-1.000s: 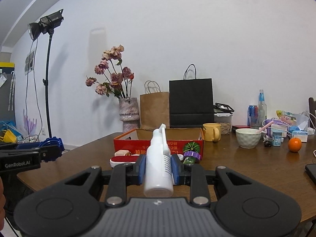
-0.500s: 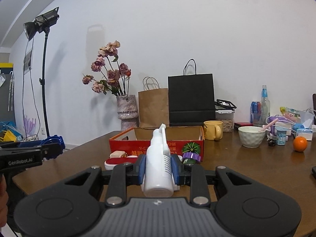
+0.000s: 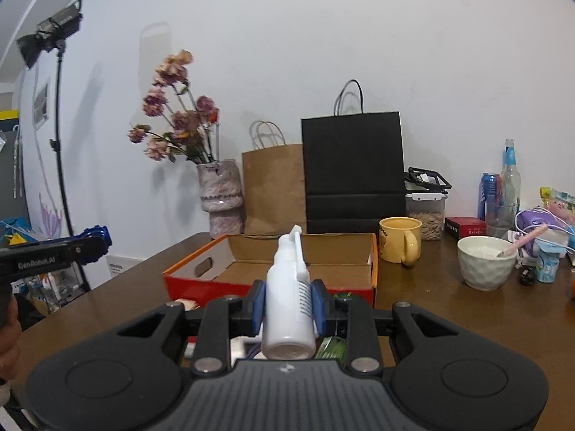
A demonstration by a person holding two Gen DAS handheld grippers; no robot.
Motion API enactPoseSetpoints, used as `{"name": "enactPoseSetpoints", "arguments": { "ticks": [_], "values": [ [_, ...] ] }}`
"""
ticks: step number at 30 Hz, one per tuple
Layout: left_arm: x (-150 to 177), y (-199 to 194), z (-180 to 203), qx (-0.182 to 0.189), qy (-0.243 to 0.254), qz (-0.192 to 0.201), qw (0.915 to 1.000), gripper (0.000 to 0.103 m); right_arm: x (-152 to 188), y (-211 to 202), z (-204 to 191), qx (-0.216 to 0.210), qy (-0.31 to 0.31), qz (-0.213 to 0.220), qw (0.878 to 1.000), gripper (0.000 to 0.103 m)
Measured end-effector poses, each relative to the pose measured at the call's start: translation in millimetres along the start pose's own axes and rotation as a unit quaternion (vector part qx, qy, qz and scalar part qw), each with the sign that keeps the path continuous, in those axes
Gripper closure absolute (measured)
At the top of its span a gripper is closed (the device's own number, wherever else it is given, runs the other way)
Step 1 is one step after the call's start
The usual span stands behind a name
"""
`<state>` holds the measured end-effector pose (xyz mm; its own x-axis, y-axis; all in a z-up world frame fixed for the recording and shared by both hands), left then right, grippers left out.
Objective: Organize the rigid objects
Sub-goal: 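Carry the blue cap and white spray bottle over the cardboard box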
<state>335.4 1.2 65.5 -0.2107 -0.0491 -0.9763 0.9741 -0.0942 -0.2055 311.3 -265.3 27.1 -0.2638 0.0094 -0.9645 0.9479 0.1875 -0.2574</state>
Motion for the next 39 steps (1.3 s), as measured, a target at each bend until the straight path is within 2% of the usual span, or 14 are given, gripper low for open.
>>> {"name": "enactPoseSetpoints", "arguments": {
  "ticks": [11,18,20,23,26,30,33,35,39],
  "values": [
    [-38.4,125.3,-5.5,0.006,-0.014,-0.042,0.9990,0.048,-47.8,109.5,55.2,0.008,0.016,-0.037,0.999,0.076],
    [-57.9,211.8,-8.0,0.019,-0.031,-0.108,0.9935,0.048,-69.9,184.1,80.3,0.004,0.035,-0.078,0.996,0.076],
    [-61.3,235.3,-11.5,0.005,-0.040,-0.126,0.9913,0.048,-75.1,204.8,82.7,0.005,0.034,-0.089,0.995,0.076],
    [-58.8,271.2,-13.6,-0.006,-0.028,-0.157,0.9872,0.048,-79.5,234.8,82.1,0.009,0.024,-0.113,0.993,0.076],
    [-49.0,305.4,-15.3,-0.007,-0.019,-0.200,0.9795,0.048,-78.1,267.1,81.2,0.022,0.012,-0.147,0.989,0.076],
    [-31.9,337.1,-18.0,-0.040,-0.005,-0.228,0.9729,0.047,-69.0,303.6,83.5,0.027,0.017,-0.198,0.980,0.076],
    [-22.0,348.6,-18.1,-0.032,-0.013,-0.252,0.9672,0.047,-61.2,323.1,80.4,0.030,0.001,-0.233,0.972,0.076],
    [-16.7,351.3,-14.0,-0.042,-0.003,-0.254,0.9663,0.047,-55.8,333.0,76.0,0.049,-0.022,-0.249,0.967,0.076],
    [-14.6,356.0,-10.7,-0.044,0.010,-0.269,0.9621,0.044,-47.7,349.1,72.2,0.059,-0.043,-0.281,0.957,0.076]
  ]
}}
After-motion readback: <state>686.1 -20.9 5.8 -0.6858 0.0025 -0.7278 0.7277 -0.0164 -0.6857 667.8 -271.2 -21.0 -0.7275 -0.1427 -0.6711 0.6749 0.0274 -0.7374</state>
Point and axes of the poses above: each gripper's, at about its wrist camera, not at the fingertips, and y roughly the way its jaws point, z to its right, x to its underside, the point moved 1 cm from there along y, roughly the way its jaws point, and after that the axes turned 4 degrees about -y, right-handed, at the moved point
